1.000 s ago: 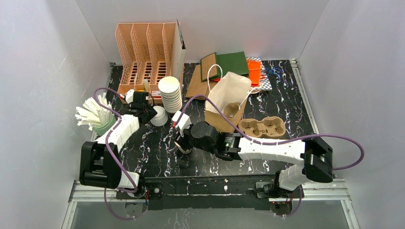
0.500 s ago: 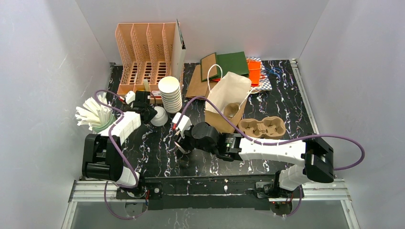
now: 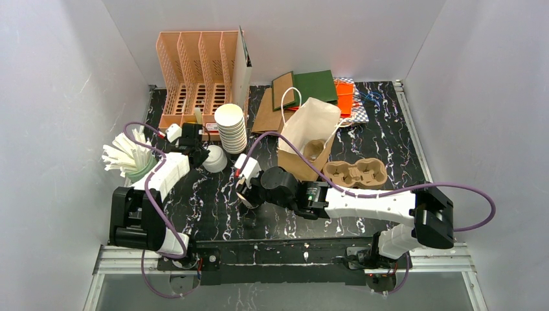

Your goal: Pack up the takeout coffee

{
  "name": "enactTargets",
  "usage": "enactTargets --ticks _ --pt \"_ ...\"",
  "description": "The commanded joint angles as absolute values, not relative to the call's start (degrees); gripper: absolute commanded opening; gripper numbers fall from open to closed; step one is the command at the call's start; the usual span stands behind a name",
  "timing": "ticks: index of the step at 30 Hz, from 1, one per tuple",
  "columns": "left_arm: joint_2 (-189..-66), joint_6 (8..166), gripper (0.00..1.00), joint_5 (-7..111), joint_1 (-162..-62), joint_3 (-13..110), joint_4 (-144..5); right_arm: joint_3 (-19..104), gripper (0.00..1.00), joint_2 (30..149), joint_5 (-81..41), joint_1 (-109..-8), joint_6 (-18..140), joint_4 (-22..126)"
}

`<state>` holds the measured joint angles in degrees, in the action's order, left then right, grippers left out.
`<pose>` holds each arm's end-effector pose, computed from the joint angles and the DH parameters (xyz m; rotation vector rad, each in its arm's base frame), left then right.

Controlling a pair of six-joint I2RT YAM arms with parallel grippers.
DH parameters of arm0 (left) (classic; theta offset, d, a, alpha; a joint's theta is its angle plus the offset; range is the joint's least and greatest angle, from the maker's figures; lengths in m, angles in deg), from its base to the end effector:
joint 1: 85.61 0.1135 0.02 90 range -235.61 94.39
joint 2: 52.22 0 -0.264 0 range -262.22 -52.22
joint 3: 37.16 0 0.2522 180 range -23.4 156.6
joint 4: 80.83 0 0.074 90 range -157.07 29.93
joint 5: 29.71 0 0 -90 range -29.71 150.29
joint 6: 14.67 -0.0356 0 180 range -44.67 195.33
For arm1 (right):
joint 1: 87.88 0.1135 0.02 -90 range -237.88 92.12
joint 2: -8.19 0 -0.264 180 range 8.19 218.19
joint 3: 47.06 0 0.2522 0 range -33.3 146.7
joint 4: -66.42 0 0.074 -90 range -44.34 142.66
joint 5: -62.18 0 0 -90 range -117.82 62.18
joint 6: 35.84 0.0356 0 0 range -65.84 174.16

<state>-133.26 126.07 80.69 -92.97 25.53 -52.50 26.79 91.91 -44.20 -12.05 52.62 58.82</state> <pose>0.2911 -0.0251 0.2168 -1.0100 2.0915 -0.0824 0.0936 0.3299 0.3002 -1.0311 1.6088 0.6238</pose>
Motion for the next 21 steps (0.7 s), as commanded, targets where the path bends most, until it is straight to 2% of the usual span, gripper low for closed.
enactTargets --ticks 1,16,21 --pt "-131.0 126.5 0.09 83.4 -93.2 27.5 -49.7 27.1 0.52 90.3 -44.8 -11.8 52.2 60.4" --pt "-126.0 124.9 0.08 83.2 -93.2 29.0 -47.5 27.6 0.52 90.5 -44.6 -11.8 52.4 60.0" --pt "-126.8 124.7 0.2 82.3 -93.2 28.5 -47.8 27.8 0.52 90.7 -44.3 -11.8 52.6 59.9"
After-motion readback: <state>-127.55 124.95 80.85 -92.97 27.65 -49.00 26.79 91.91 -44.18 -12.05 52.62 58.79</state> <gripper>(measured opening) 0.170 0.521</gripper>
